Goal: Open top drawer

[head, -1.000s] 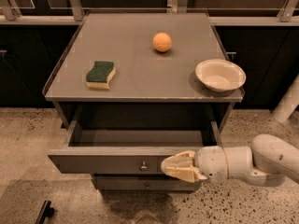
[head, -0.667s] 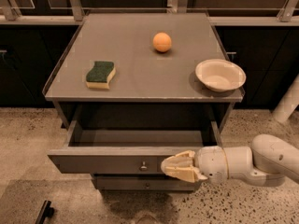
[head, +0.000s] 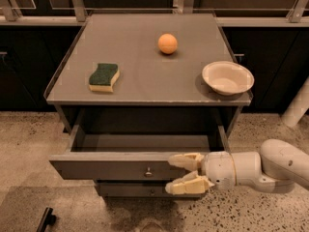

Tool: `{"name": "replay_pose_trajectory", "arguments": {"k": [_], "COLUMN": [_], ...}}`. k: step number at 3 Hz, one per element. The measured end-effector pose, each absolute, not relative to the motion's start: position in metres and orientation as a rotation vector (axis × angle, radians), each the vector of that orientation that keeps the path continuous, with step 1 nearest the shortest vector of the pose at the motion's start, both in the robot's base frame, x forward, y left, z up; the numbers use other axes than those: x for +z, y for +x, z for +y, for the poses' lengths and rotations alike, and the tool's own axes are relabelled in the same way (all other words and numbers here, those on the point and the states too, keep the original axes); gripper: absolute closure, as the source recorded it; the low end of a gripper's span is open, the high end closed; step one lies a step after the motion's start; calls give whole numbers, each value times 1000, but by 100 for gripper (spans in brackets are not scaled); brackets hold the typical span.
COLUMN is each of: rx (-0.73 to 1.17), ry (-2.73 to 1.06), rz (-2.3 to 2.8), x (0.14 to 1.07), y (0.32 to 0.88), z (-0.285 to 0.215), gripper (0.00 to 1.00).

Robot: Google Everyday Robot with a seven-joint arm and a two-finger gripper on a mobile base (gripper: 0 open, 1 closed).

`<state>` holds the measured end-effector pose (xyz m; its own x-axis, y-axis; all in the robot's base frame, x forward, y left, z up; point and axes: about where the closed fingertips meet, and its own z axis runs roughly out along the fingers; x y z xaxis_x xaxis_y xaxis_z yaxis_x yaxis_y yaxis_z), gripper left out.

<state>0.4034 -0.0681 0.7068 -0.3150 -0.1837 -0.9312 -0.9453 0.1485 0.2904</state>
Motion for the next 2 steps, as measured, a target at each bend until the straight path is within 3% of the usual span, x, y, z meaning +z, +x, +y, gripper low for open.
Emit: {"name": "replay_pose_trajectory", "arguments": {"k": [1, 2], "rx": [1235, 1235], "ry": [-1105, -1105], "rz": [1648, 1648], "x": [707, 707], "y": [403, 403], "z": [-68, -68], "gripper": [0, 0]}}
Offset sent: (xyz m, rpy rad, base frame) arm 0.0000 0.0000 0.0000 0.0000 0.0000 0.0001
